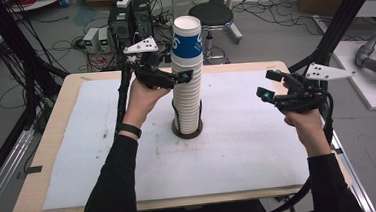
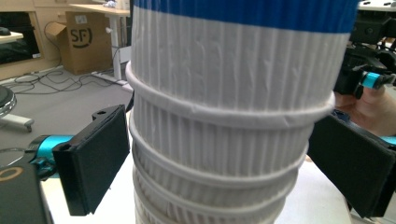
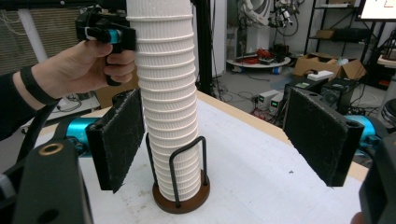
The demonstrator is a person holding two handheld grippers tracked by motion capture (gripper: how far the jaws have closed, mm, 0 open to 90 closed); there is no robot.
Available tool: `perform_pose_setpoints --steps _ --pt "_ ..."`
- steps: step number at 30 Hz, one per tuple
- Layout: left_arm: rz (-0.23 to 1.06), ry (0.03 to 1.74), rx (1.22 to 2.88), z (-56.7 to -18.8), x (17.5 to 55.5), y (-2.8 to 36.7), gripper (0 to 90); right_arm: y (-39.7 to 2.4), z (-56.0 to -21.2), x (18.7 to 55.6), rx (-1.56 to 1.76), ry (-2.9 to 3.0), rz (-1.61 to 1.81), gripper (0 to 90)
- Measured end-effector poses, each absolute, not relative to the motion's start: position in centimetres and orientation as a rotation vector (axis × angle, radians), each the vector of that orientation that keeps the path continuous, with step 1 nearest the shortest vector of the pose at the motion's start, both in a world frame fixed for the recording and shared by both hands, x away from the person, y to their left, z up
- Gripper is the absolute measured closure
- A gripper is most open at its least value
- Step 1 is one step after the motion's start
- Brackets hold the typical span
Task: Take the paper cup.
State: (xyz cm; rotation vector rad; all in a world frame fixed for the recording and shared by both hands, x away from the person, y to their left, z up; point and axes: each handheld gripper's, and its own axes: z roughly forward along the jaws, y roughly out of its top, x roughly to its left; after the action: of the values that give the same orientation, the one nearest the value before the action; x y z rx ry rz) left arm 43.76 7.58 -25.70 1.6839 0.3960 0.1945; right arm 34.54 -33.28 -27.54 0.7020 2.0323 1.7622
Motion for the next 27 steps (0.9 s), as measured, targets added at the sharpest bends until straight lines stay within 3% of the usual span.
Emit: perform_pose_setpoints --steps 11,27 --pt "0.187 0.370 1.679 -25.8 44.0 7.5 10.9 -31.8 -26.7 35.0 0.668 2.075 1.766 21.0" --pt "0.186 0.356 1.676 -25.9 44.1 7.6 11.4 -27.0 -19.2 38.3 0.563 2.103 1.762 20.9"
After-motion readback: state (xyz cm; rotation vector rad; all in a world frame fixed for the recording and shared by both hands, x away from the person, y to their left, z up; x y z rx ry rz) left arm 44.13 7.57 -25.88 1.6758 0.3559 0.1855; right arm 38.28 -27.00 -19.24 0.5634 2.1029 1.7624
